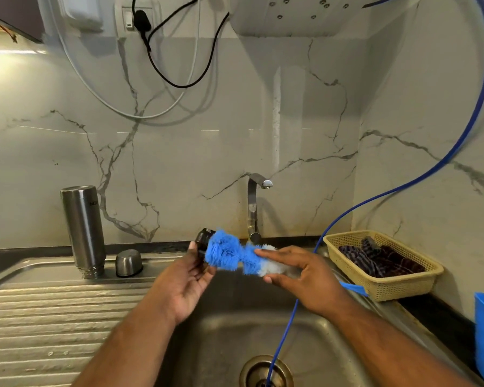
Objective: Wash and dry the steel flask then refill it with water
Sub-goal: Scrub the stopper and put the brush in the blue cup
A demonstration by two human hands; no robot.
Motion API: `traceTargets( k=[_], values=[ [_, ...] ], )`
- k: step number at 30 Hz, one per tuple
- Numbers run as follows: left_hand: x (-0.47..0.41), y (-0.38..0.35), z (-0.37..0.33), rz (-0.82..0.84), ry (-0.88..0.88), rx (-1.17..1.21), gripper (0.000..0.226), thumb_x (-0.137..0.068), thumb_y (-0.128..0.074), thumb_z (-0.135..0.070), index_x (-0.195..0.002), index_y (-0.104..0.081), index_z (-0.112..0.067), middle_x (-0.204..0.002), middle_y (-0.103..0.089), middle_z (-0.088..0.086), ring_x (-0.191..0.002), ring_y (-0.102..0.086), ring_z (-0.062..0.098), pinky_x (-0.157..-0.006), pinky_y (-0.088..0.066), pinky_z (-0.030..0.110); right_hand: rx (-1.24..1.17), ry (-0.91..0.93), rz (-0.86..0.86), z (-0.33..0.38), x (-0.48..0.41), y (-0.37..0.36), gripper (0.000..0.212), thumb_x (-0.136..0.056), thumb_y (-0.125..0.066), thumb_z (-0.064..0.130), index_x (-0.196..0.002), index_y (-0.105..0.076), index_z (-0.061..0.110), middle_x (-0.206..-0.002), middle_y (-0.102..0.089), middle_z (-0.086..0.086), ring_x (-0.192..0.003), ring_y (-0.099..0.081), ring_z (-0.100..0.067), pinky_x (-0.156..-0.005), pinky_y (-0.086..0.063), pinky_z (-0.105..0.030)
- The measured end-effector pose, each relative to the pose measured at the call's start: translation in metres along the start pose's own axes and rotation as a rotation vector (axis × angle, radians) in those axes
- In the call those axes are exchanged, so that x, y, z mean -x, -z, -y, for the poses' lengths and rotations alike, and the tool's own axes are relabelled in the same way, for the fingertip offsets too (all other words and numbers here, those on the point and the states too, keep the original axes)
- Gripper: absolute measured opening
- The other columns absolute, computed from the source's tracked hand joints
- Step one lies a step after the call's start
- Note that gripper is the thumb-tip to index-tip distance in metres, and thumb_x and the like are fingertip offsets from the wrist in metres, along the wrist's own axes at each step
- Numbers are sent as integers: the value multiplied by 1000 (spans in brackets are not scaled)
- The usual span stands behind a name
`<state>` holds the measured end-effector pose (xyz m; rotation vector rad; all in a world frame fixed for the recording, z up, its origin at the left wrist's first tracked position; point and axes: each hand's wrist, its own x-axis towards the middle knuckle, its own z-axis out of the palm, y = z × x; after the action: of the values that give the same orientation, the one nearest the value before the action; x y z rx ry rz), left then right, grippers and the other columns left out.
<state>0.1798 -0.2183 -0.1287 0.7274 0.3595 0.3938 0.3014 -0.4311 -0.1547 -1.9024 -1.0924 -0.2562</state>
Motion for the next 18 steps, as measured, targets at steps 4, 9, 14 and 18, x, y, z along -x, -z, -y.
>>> traceTargets(
  k=[4, 9, 14, 18],
  values=[
    [8, -12, 18, 1, 62, -180, 19, -102, -49, -6, -112, -63, 2, -105, -70, 23, -90, -66, 27, -71, -57, 35, 2, 18, 6, 11, 1, -6, 58, -87, -79, 32, -123, -55, 71, -112, -60, 21, -105, -54, 1, -89, -48, -20],
    [5, -7, 5, -21, 2, -95, 21, -103, -52, -12, -112, -63, 3, -104, -70, 22, -89, -65, 25, -76, -54, 34, -78, -40, -5, 8, 1, -3, 58, -86, -80, 27, -120, -60, 69, -115, -63, 18, -104, -56, 0, -87, -51, -21],
    [10, -14, 19, 9, 65, -146, 21, -103, -48, -6, -115, -62, 3, -100, -67, 22, -81, -63, 23, -69, -54, 32, -115, -36, -5, 12, 0, -12, 57, -86, -80, 27, -124, -60, 65, -115, -64, 18, -103, -59, -2, -86, -51, -17],
    [12, -15, 5, 8, 8, 24, 22, -105, -50, -14, -113, -61, 3, -101, -75, 25, -86, -75, 28, -73, -61, 36, -164, -77, -2, 9, 3, -9, 58, -84, -82, 22, -121, -63, 63, -122, -65, 26, -111, -58, 6, -89, -48, -11]
  ],
)
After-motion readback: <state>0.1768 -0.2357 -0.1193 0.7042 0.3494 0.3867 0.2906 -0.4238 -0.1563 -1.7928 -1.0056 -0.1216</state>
